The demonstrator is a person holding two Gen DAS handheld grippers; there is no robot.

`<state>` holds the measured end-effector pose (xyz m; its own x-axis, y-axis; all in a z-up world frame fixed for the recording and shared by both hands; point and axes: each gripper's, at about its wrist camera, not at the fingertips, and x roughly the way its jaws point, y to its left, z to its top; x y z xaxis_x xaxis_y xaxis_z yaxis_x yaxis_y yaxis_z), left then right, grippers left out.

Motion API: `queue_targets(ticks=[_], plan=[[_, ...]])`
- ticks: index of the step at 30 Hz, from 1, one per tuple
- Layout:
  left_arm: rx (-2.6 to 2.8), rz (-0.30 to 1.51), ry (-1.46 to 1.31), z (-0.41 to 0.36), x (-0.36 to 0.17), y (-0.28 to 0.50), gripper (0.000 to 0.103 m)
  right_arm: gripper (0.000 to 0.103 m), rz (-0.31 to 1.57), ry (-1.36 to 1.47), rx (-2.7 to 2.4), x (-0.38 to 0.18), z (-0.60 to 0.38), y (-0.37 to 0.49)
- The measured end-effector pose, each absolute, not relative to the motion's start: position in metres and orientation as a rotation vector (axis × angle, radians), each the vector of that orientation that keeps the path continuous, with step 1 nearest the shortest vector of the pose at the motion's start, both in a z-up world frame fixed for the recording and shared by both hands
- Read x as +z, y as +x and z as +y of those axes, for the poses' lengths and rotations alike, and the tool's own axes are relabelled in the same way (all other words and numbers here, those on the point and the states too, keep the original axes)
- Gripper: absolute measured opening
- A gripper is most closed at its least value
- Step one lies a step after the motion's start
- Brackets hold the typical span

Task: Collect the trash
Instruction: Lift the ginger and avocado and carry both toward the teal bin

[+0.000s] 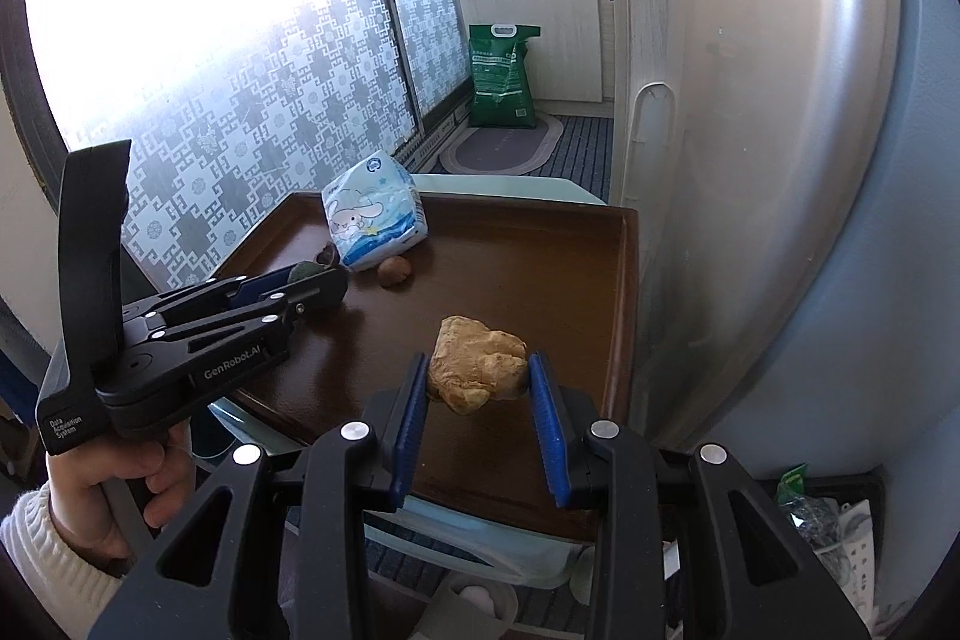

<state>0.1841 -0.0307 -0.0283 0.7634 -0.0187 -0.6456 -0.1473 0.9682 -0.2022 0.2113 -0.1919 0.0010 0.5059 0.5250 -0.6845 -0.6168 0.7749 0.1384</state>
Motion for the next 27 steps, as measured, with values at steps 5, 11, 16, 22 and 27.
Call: queue_targets(ticks=[5, 11, 16, 22, 27], plan=[[0.07, 0.693, -0.261, -0.027, -0.027, 0.179, 0.029, 0.034, 0.777, -0.127, 0.693, 0.003, -0.189, 0.21], [0.072, 0.665, -0.292, -0.013, -0.021, 0.169, 0.029, 0.034, 0.776, -0.13, 0.711, 0.005, -0.175, 0.21], [0.077, 0.636, -0.302, 0.002, -0.014, 0.159, 0.029, 0.034, 0.778, -0.14, 0.73, 0.006, -0.159, 0.207], [0.092, 0.622, -0.32, 0.022, -0.01, 0.148, 0.029, 0.034, 0.775, -0.167, 0.759, 0.009, -0.13, 0.2], [0.108, 0.597, -0.342, 0.043, -0.006, 0.133, 0.029, 0.034, 0.775, -0.186, 0.781, 0.011, -0.11, 0.195]])
